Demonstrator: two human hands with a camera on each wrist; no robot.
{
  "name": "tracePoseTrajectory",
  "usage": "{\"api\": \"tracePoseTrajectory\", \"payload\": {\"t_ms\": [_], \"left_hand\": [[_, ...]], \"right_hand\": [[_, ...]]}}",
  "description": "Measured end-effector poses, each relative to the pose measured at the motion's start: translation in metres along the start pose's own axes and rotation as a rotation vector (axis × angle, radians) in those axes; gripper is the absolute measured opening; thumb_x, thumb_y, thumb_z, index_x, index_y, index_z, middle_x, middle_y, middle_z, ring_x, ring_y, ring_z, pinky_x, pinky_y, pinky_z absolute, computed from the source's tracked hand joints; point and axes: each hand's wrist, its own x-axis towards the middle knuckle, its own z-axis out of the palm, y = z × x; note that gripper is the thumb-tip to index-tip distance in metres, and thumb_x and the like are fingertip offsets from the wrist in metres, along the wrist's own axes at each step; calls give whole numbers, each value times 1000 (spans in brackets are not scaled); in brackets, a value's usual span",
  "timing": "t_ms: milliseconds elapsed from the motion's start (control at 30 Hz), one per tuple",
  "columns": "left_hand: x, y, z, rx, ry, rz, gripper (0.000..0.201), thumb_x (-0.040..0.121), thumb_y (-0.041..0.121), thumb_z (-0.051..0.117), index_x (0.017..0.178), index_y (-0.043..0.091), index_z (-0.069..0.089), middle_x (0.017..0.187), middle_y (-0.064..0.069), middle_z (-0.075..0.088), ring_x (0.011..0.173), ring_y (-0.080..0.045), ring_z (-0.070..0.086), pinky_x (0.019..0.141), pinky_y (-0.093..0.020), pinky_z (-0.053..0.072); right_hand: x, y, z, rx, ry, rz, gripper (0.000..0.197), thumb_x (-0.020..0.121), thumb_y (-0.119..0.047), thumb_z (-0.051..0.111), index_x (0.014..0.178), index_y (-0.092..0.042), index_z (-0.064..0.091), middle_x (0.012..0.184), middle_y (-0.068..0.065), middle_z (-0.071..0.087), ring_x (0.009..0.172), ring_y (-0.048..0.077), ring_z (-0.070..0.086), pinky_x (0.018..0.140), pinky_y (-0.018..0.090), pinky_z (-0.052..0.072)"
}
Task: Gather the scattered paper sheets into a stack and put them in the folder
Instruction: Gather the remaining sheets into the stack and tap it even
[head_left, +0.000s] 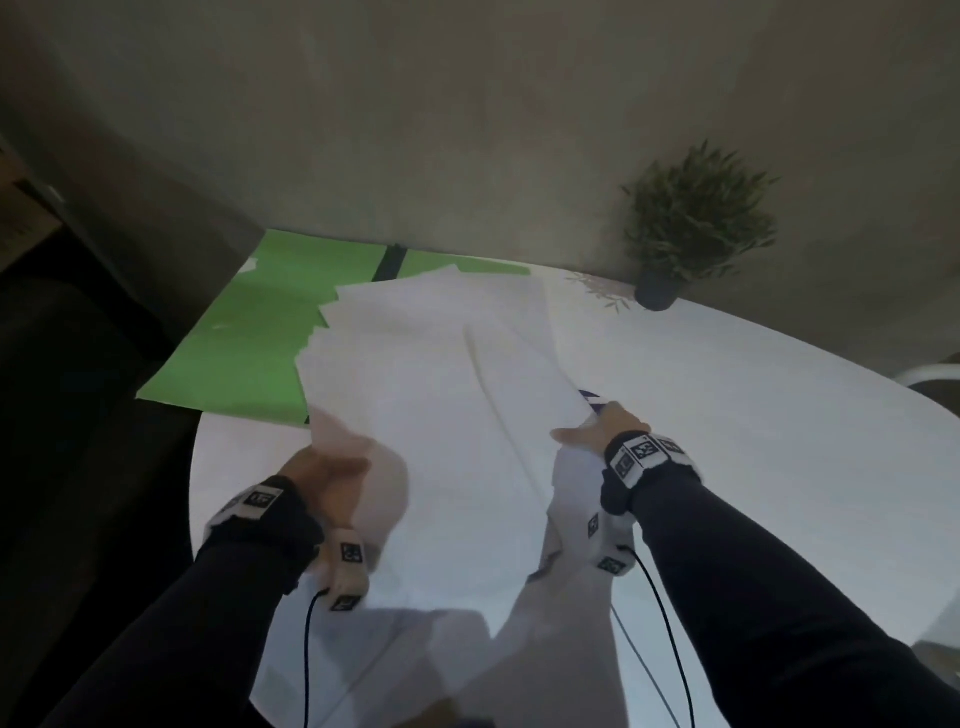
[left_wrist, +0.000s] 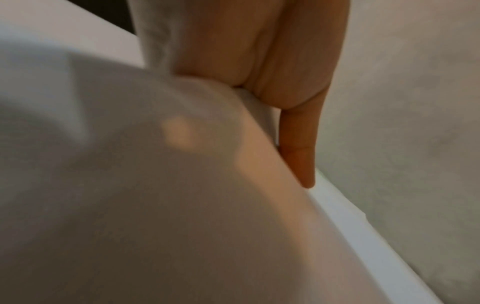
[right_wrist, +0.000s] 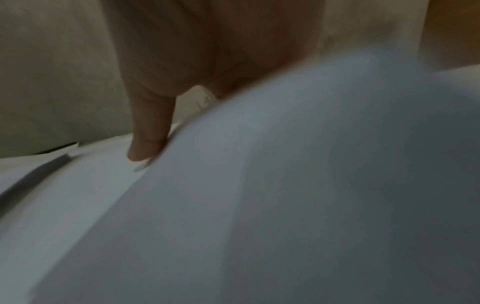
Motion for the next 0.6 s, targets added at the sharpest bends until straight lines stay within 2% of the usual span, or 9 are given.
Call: {"api": "tracePoseTrajectory", "payload": {"t_ms": [67,100,167,233,267,333,400,500,600], "left_hand": [[3,-4,-1,-22,-16,-22,21,84,3,62,105,1,60,88,-19,61,76,-34,56,64,-39,47],[5,-5,-2,-23,-18,-22,20,84,4,62,104,2,61,88,-19,62,75,-34,57,63,-39,47],[5,-4,-2,-23,-17,-12,21,82,4,64,103,3,62,90,-19,63,77,-35,58,64,-40,48],[5,-3,-1,-27,-22,-6,21,81,4,65,102,3,63,90,-19,64,78,-35,59,67,-41,49],[8,-4,-1,-35,-22,0,21,81,5,66,102,3,63,90,-19,64,78,-35,59,67,-42,50],[11,-5,2,-33,-17,-1,25,80,8,68,103,1,62,91,-20,65,82,-36,60,71,-45,50],[15,-6,6,-35,7,-14,27,80,9,69,103,-2,62,91,-20,65,83,-36,60,74,-45,50],[15,-3,14,-82,39,-26,14,81,6,67,93,-1,63,83,-18,63,77,-33,59,68,-39,49],[19,1,17,-102,33,-21,7,81,8,66,80,2,62,74,-16,62,69,-32,60,65,-37,46]], "right_hand": [[-2,-8,-1,-95,8,-95,71,64,-57,69,127,-32,50,123,-2,59,116,26,53,100,35,33],[-1,-12,0,-92,7,-126,60,69,-49,70,123,-30,53,121,0,61,112,26,55,96,33,36],[0,-19,-4,24,-29,-197,48,74,-34,73,116,-18,59,115,7,64,101,28,59,85,29,44],[-3,-27,-15,89,-35,-242,45,77,-20,72,118,-7,58,119,13,62,104,30,59,83,29,45],[-5,-31,-22,85,7,-251,46,80,-15,69,123,-5,56,124,15,60,110,32,57,87,30,45],[-11,-41,-40,59,212,-272,47,85,-12,61,130,-7,50,131,15,55,119,33,52,96,34,43],[-24,-53,-61,119,425,-319,40,88,-9,56,127,-7,53,126,16,58,116,35,54,96,37,43],[-43,-72,-95,457,571,-378,35,85,-11,63,119,-3,57,118,17,62,108,33,59,92,37,49],[-57,-85,-114,930,451,-439,35,77,-9,73,110,-7,61,104,9,65,97,24,63,85,34,52]]}}
